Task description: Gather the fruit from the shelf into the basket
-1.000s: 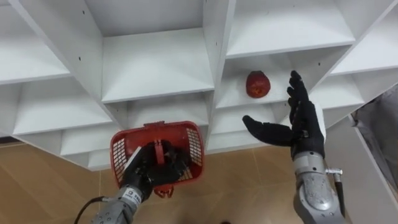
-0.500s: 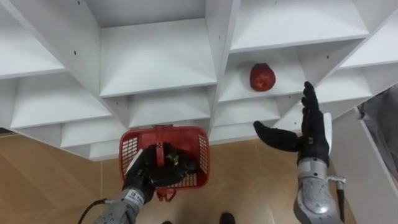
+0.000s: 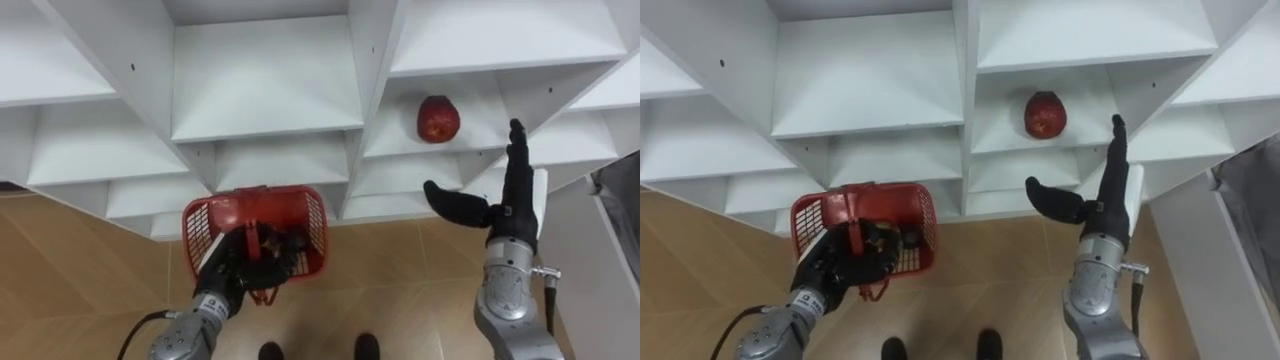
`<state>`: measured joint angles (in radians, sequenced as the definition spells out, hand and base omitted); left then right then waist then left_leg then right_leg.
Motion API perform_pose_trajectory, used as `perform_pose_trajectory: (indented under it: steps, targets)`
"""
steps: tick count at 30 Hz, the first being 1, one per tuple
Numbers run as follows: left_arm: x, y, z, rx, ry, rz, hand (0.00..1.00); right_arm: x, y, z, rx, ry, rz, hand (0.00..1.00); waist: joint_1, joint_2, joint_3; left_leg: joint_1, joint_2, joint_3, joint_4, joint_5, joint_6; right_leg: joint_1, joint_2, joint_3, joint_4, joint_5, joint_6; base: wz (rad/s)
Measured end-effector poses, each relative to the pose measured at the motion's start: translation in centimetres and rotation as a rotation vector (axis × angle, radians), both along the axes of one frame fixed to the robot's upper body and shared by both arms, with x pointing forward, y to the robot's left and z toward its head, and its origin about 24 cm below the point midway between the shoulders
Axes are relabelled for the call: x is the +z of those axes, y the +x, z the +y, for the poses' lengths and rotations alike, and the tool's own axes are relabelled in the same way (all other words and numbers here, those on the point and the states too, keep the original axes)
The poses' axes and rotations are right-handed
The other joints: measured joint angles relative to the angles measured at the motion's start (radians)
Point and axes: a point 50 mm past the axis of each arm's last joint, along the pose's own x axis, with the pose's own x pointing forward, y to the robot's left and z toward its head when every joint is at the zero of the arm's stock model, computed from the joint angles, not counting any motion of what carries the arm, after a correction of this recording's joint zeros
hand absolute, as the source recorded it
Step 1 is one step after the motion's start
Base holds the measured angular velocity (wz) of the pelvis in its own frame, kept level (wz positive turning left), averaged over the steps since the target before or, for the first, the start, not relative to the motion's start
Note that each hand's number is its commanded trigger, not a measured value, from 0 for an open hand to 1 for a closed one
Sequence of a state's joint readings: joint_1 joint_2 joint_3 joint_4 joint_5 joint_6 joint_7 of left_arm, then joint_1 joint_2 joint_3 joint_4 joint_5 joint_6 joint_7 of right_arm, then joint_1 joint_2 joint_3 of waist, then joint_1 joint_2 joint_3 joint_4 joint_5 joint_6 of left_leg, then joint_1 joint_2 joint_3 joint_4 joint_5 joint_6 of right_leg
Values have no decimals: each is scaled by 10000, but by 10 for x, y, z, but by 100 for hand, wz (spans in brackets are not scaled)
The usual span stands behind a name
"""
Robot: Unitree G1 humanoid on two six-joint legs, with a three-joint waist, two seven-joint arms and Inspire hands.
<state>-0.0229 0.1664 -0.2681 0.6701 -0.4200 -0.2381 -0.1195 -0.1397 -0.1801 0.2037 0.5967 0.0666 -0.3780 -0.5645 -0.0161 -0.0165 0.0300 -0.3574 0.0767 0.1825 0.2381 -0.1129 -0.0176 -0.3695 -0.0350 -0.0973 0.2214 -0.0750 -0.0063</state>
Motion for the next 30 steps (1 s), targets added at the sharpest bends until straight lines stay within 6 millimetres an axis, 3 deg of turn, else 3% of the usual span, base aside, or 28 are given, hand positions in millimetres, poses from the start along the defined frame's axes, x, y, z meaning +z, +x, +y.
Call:
perform_pose_trajectory:
  steps: [5, 13, 30]
  targets:
    - [1, 3, 3, 4, 110, 6, 100, 11, 10, -4, 61, -218, -381, 0, 31, -28, 18, -12, -9, -36, -5, 3, 0, 0, -20, -60, 26, -22, -11, 1]
    - [2, 10, 3, -56, 163, 20, 100, 30, 30, -1, 226, -328, -1015, 0, -7, -221, 128, -429, -14, -238, 201, 13, -5, -376, -75, -281, 346, -150, -58, 9]
    - [6, 17, 4, -8, 118, -104, 100, 32, 32, -6, -7, -472, -1034, 0, -10, -392, 109, -830, -6, -339, 568, 64, 24, -702, -172, -480, 749, -239, -100, 2]
